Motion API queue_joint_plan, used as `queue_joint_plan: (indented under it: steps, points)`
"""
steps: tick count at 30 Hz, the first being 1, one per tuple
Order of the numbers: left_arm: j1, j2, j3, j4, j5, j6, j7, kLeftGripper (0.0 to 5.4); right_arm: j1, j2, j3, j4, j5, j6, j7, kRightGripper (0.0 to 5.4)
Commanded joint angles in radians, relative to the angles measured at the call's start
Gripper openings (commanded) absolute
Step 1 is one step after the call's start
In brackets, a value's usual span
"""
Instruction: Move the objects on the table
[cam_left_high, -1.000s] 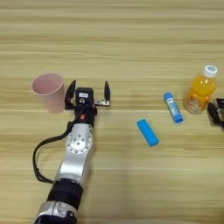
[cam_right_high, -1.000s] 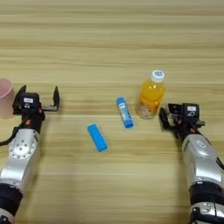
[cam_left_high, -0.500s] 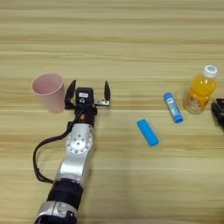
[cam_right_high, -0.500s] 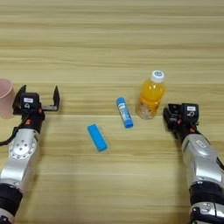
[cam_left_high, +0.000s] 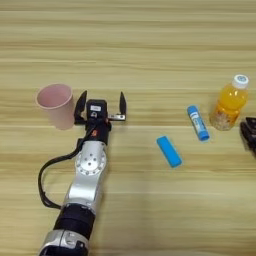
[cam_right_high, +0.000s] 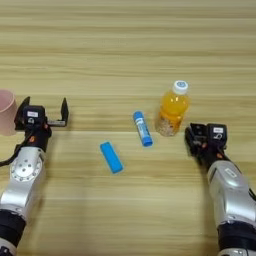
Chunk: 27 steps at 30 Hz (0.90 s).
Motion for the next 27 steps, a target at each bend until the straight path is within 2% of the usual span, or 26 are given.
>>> queue_joint_plan:
  steps: [1, 16, 27]
  points:
    - [-0.006, -0.004, -0.001, -0.009, 0.004, 0.004, 0.003, 5.4, 0.093, 0.024, 0.012, -0.114, 0.016, 0.078, -0.007, 2.48]
    - [-0.013, -0.001, 0.002, -0.002, 0.001, 0.005, 0.001, 5.4, 0.282, 0.045, 0.037, -0.359, 0.029, 0.226, -0.006, 2.48]
    - [-0.015, 0.0, 0.005, 0.002, 0.0, 0.004, -0.002, 5.4, 0.326, 0.05, 0.106, -0.418, 0.028, 0.247, 0.011, 2.48]
